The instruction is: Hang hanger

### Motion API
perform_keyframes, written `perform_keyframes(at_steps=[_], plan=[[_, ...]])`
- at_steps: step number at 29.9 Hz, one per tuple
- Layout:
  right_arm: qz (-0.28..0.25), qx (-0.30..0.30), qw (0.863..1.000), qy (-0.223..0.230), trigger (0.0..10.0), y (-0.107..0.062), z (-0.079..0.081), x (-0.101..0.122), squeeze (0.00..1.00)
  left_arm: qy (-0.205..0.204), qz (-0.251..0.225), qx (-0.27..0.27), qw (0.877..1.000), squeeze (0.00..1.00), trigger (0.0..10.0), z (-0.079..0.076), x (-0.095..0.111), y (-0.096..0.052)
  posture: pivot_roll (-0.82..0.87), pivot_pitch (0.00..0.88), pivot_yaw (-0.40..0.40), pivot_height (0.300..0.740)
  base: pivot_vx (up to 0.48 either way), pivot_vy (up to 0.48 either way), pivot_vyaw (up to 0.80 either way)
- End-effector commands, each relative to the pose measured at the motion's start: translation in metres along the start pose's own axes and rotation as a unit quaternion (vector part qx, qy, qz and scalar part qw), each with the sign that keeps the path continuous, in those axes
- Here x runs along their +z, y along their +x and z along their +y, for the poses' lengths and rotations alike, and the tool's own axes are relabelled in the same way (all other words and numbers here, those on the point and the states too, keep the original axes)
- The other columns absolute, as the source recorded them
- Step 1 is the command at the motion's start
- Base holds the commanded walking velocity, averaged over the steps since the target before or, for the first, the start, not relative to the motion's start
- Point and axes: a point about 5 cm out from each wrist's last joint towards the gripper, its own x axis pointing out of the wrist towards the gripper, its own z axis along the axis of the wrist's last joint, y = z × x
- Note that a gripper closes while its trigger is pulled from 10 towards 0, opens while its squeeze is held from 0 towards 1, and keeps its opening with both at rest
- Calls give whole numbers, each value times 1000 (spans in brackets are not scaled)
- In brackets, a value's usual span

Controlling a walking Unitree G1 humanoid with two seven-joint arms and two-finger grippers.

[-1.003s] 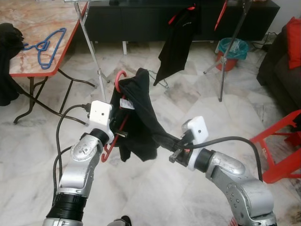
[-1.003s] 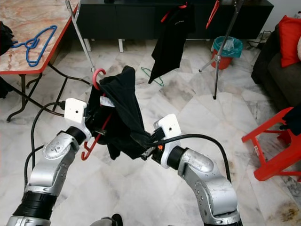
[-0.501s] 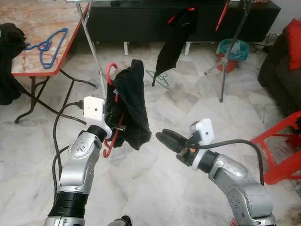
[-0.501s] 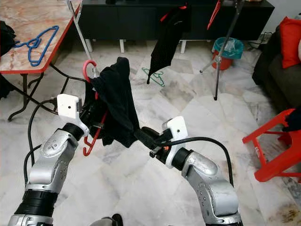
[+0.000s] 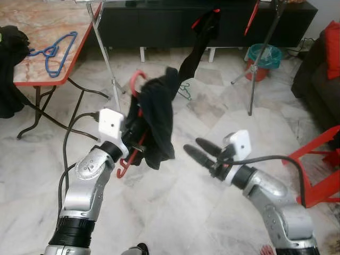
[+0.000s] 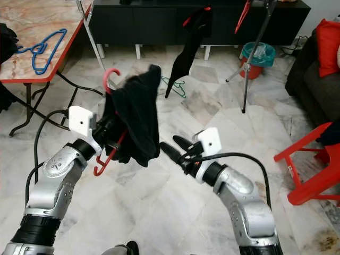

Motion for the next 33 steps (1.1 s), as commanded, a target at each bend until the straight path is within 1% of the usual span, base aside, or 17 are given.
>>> perform_keyframes(at_steps=[1, 3, 4, 7, 10, 15, 17, 18, 20, 21, 23, 24, 25, 28, 29, 32, 33], plan=[[-5, 0, 1000, -13, 10000, -2, -3, 4, 0, 6, -10, -26, 1000, 0, 10000, -5, 6, -1, 13, 136, -5, 740, 0, 0, 0], [-14, 13, 999, -29, 10000, -4, -4, 10, 0, 6, 0, -37, 999, 0, 10000, -8, 2, -3, 13, 136, -5, 740, 0, 0, 0], [-22, 38, 998, -46, 10000, -8, -4, 16, 0, 5, 9, -52, 999, 0, 10000, -11, -2, -6, 7, 136, -6, 740, 0, 0, 0], [-31, 80, 994, -73, 10000, -18, -7, 24, 0, 6, 26, -80, 996, 0, 10000, -17, -9, -10, 2, 136, -7, 740, 0, 0, 0], [-23, 111, 989, -92, 10000, -26, -12, 27, 0, 4, 36, -107, 994, 0, 10000, -21, -11, -12, 1, 135, -8, 740, 0, 0, 0], [-14, 174, 979, -104, 10000, -38, -17, 33, 0, -3, 51, -162, 985, 0, 10000, -29, -12, -18, -1, 132, -9, 740, 0, 0, 0], [14, 228, 967, -115, 10000, -42, -17, 33, 0, -4, 72, -208, 976, 0, 10000, -34, -13, -25, -1, 132, -9, 740, 0, 0, 0], [14, 228, 967, -115, 10000, -42, -17, 33, 0, -4, 72, -208, 976, 0, 10000, -34, -13, -25, -1, 132, -9, 740, 0, 0, 0], [34, 269, 955, -119, 10000, -47, -22, 29, 0, -13, 80, -241, 967, 0, 10000, -38, -13, -30, -3, 125, -11, 740, 0, 0, 0], [34, 269, 955, -119, 10000, -47, -22, 29, 0, -13, 80, -241, 967, 0, 10000, -38, -13, -30, -3, 125, -11, 740, 0, 0, 0], [50, 279, 951, -122, 10000, -48, -27, 27, 0, -21, 83, -255, 963, 0, 10000, -40, -12, -32, -3, 125, -12, 740, 0, 0, 0], [58, 281, 949, -127, 10000, -47, -28, 27, 0, -17, 88, -261, 961, 0, 10000, -40, -12, -33, -1, 121, -14, 740, 0, 0, 0], [71, 292, 944, -137, 10000, -45, -30, 26, 0, -13, 96, -271, 958, 0, 10000, -41, -13, -35, -2, 120, -16, 740, 0, 0, 0], [81, 304, 939, -143, 10000, -44, -30, 25, 0, -14, 101, -279, 955, 0, 10000, -42, -14, -36, 0, 117, -18, 740, 0, 0, 0], [91, 313, 934, -149, 10000, -43, -31, 24, 0, -15, 102, -284, 953, 0, 10000, -43, -13, -37, 2, 114, -18, 740, 0, 0, 0], [114, 315, 927, -166, 10000, -41, -35, 21, 0, -20, 103, -301, 948, 0, 10000, -45, -10, -39, 2, 114, -18, 740, 0, 0, 0], [124, 319, 923, -177, 10000, -41, -37, 19, 0, -21, 104, -310, 945, 0, 10000, -47, -9, -40, 2, 114, -18, 740, 0, 0, 0]])
